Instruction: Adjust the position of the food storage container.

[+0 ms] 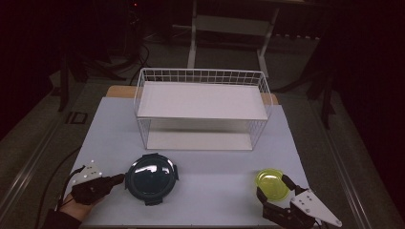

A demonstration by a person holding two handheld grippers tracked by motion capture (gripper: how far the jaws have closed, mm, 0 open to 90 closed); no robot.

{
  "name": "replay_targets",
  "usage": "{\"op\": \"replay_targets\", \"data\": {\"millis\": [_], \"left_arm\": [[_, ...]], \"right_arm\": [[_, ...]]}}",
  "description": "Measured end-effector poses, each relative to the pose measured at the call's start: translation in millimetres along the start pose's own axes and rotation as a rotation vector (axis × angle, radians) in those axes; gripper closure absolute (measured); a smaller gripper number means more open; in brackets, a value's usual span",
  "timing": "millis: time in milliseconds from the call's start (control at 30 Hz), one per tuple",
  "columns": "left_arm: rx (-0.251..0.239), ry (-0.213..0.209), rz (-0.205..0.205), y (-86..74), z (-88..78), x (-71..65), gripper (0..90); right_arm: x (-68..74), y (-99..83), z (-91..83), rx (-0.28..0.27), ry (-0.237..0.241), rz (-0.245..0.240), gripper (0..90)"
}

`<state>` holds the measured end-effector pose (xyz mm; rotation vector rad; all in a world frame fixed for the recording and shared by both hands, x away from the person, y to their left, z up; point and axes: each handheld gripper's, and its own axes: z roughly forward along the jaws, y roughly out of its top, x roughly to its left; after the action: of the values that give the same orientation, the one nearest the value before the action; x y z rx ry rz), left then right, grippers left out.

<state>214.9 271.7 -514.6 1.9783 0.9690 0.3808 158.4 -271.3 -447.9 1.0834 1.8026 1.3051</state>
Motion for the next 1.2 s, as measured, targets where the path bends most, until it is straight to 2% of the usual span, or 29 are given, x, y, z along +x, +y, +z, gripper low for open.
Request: {"op": "replay_targets", "data": {"millis": [167,367,533,567,700,833,900,1067,1200], "left_arm": [[0.005,-0.008,0.019,7.4,8.0,-2.5,88.7],[0.006,-0.018,0.017,10.0,11.7,-4.7,88.8],[0.035,-0.003,0.036,11.4,11.6,-7.5,88.5],[0.053,0.004,0.04,9.8,11.6,-8.8,88.5],[0.06,0.018,0.022,7.5,14.3,-8.8,88.6],[0.06,0.022,0.021,8.5,16.2,-10.1,88.7],[0.056,0.003,0.02,10.5,18.3,-12.3,88.7],[0.057,-0.011,0.04,18.9,29.4,-20.6,88.7],[0.054,-0.034,0.04,24.9,37.9,-25.9,88.7]], "right_arm": [[0.7,0.1,-0.7,-0.002,0.0,-0.003,12.0],[0.1,-0.2,-0.4,0.0,0.0,-0.002,11.9],[0.1,-0.1,-1.5,-0.006,-0.001,-0.001,12.0],[-1.1,-0.3,-2.1,-0.006,-0.001,0.001,11.9],[-1.8,-0.9,-0.9,0.0,0.002,0.006,12.0],[-0.2,-0.3,-0.9,-0.003,0.004,-0.003,12.0],[0.1,-0.2,-0.7,-0.002,0.003,-0.002,12.0],[0.2,-0.2,-0.8,-0.002,0.004,-0.004,11.9],[-0.6,-0.4,-1.3,-0.004,0.005,0.0,12.0]]}}
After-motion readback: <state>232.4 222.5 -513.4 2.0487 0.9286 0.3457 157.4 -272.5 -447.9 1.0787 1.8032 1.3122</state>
